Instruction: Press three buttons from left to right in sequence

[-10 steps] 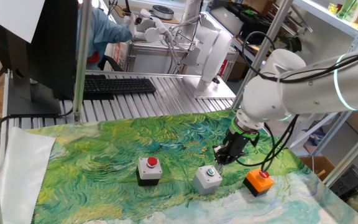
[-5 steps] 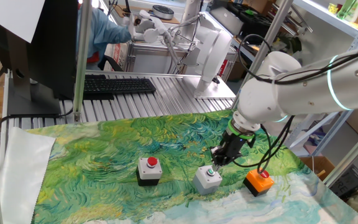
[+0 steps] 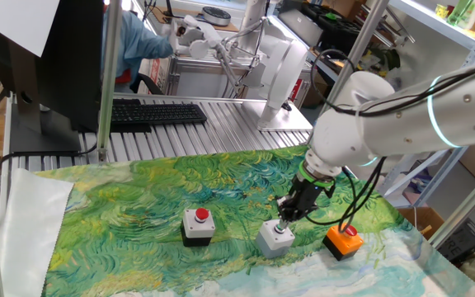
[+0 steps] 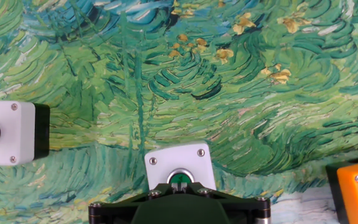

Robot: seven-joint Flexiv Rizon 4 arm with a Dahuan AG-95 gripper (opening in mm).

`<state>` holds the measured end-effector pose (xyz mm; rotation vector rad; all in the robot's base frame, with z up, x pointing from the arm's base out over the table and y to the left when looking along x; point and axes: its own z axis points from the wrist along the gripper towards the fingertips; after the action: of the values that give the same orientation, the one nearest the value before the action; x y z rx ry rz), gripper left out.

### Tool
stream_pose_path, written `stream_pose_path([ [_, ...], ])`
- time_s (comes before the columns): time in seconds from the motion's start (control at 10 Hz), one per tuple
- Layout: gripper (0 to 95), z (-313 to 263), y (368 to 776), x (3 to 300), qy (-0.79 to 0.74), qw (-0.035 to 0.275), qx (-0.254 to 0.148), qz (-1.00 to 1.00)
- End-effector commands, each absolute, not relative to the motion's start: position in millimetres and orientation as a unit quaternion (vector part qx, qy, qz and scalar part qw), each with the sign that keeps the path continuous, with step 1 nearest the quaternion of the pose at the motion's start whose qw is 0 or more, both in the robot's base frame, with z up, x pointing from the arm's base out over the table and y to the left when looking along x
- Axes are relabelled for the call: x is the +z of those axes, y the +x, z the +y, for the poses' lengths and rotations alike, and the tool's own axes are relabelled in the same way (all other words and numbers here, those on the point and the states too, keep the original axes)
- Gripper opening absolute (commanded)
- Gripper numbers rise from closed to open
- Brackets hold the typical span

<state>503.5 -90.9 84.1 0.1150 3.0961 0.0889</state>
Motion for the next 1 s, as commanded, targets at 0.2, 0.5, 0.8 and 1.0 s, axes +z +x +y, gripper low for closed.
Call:
stream_pose_path([
  [0.2, 0.0, -89.2, 506.8, 73.9, 0.037, 0.02, 0.025, 0.999],
  [0.5, 0.0, -90.5, 505.5, 79.0, 0.038, 0.021, 0.025, 0.999],
  [0.8, 0.0, -96.2, 497.5, 104.6, 0.034, 0.014, 0.031, 0.999],
  [1.0, 0.0, -98.2, 494.1, 112.2, 0.034, 0.014, 0.032, 0.999],
])
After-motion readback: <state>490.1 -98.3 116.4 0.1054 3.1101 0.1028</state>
